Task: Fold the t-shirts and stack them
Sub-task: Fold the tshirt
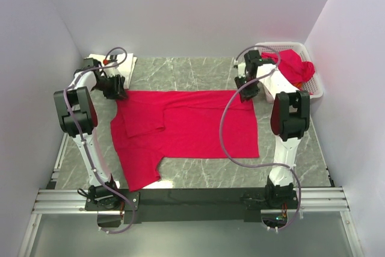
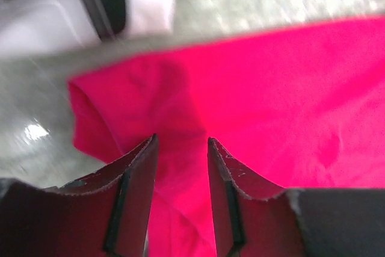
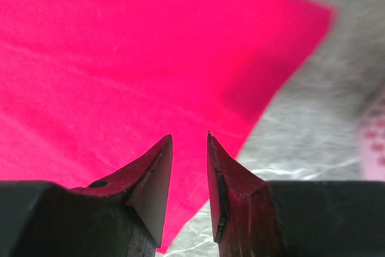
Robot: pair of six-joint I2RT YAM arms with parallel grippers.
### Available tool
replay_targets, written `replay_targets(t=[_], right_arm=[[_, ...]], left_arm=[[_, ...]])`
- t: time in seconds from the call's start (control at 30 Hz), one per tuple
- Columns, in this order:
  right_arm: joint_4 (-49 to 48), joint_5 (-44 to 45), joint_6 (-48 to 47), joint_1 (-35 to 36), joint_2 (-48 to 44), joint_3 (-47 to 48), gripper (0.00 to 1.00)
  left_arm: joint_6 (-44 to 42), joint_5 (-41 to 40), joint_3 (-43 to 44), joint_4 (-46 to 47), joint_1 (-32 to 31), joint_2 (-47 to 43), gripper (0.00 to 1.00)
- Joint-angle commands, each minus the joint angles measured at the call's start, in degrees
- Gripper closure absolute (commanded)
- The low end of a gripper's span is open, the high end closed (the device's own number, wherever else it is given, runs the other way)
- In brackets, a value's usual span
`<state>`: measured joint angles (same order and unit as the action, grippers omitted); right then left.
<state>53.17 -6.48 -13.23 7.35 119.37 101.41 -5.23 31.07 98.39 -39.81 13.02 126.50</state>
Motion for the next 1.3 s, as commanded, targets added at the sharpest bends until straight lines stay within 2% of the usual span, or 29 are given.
replay_targets(t=[0.0, 0.23, 0.43, 0.53, 0.67, 0.8, 0.87, 0.9, 0.93, 0.97, 1.1, 1.2, 1.27], right_arm=[[-0.52, -0.99, -0.48, 0.56, -0.99, -3.58, 0.63], [-2.54, 2.7, 0.14, 0.47, 5.07, -1.57, 0.64], [-2.19, 6.39, 0.93, 0.29, 10.35, 3.44, 0.67], [-2.1, 8.32, 1.54, -0.32, 12.45, 6.86, 0.68], [-1.05, 9.11, 1.72, -0.76, 16.15, 13.72, 0.69], [2.2, 4.57, 0.06, -0.68, 14.94, 19.0, 0.65], [2.73, -0.53, -2.14, -0.24, 11.17, 16.47, 0.59], [2.82, -2.03, -3.19, -0.06, 6.45, 14.72, 0.57], [3.08, -3.09, -5.55, 0.29, 3.88, 10.61, 0.53], [3.34, -4.75, -6.97, 0.81, 1.15, 8.13, 0.5], [2.03, -6.44, -13.56, 2.13, -16.31, -6.98, 0.47], [0.54, -4.43, -18.75, 3.97, -26.16, -22.94, 0.47], [-1.48, -2.15, -22.61, 5.12, -30.58, -29.3, 0.48]], left_arm=[[-4.15, 4.16, -2.41, -1.4, -0.36, -6.52, 0.55], [-10.23, 4.35, -9.26, -4.49, -0.36, -9.95, 0.55], [-9.18, 3.74, -13.58, -0.97, -0.89, -8.29, 0.56], [-7.6, 2.77, -11.74, 0.69, -1.32, -5.23, 0.57], [-5.23, 2.77, -4.2, 0.27, -1.59, 0.49, 0.57], [-7.41, 7.67, 2.06, -3.68, -1.68, 2.53, 0.55], [-11.7, 10.14, 3.3, -6.58, -1.68, 0.08, 0.49], [-13.29, 11.02, 3.04, -9.47, -1.59, -1.33, 0.48], [-15.31, 13.03, 2.69, -11.15, -1.5, -4.47, 0.47], [-19.51, 13.66, 1.21, -12.82, -1.42, -6.33, 0.41], [-30.07, 15.42, -5.91, -20.12, 0.51, -16.09, 0.36], [-38.78, 15.69, -12.42, -24.78, 2.88, -22.6, 0.35], [-44.47, 15.51, -16.73, -27.85, 4.03, -26.03, 0.35]])
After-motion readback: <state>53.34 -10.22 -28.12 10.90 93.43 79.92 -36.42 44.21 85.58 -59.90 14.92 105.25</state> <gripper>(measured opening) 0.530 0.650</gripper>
